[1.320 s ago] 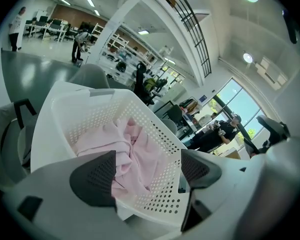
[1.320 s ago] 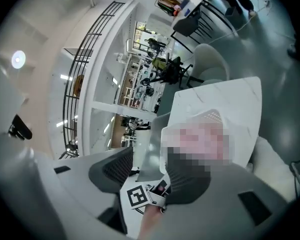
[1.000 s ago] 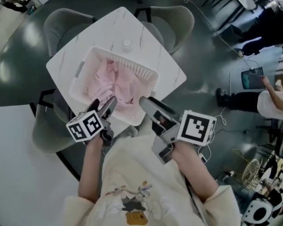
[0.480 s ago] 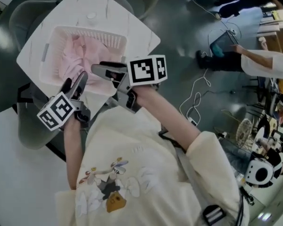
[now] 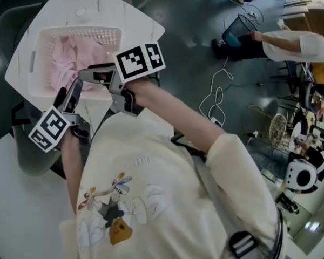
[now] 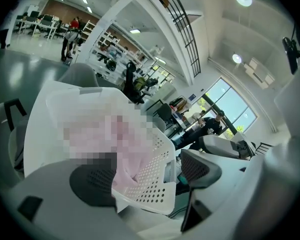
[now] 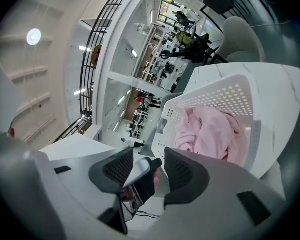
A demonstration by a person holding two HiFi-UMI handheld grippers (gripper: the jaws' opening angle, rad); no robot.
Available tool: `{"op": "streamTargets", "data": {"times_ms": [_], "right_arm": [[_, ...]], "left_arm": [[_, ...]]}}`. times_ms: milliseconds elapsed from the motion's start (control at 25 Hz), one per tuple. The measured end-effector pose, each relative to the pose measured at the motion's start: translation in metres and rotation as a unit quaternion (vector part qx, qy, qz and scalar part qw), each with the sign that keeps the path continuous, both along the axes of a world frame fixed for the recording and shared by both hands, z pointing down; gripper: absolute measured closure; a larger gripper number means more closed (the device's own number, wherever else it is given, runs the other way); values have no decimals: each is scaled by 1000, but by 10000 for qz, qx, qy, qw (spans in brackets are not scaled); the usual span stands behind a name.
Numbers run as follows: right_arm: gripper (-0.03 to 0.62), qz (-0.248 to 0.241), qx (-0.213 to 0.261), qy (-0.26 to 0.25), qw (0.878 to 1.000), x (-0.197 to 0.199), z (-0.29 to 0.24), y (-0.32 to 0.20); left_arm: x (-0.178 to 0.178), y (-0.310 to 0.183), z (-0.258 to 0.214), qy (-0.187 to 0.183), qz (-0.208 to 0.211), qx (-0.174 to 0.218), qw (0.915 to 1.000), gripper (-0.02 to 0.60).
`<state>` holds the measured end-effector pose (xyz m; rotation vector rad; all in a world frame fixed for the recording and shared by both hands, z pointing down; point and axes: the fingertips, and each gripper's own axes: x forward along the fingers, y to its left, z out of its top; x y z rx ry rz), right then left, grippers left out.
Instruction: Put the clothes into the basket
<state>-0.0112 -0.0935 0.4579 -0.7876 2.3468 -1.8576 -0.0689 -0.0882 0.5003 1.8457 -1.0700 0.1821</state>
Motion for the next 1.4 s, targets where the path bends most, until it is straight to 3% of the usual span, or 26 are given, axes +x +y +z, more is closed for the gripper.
{"op": "streamTargets", "data": {"times_ms": [80, 240, 320, 440, 520, 720, 1000, 1200, 1400], "right_arm": [[413, 12, 46, 119, 9999, 1, -1, 3], [513, 250, 41, 212, 9995, 10, 2, 4], [539, 362, 42, 326, 9988, 16, 5, 6], [555, 305, 50, 442, 9985, 20, 9, 10], [557, 252, 65, 455, 9986, 20, 10, 13], [586, 175, 453, 812, 9955, 18, 13, 20], [586, 45, 409, 793, 9960, 11, 21, 28], [586, -149, 675, 871, 9938, 7, 14, 42], [585, 49, 643, 1052, 9924, 15, 16, 49]], "left_arm": [[3, 4, -7, 31, 41, 62, 10000, 170], [5, 12, -15, 142, 1, 173, 9997, 190], [-1, 15, -20, 154, -275, 264, 9992, 390], [-4, 18, -26, 251, -533, 342, 9977, 522], [1, 24, -27, 229, -504, 366, 9978, 567], [19, 40, -27, 41, -114, 537, 9985, 571], [21, 45, -26, -419, 11, 730, 9965, 571], [25, 44, -29, -444, 21, 826, 9956, 571], [27, 50, -31, -388, 168, 736, 9964, 571]]}}
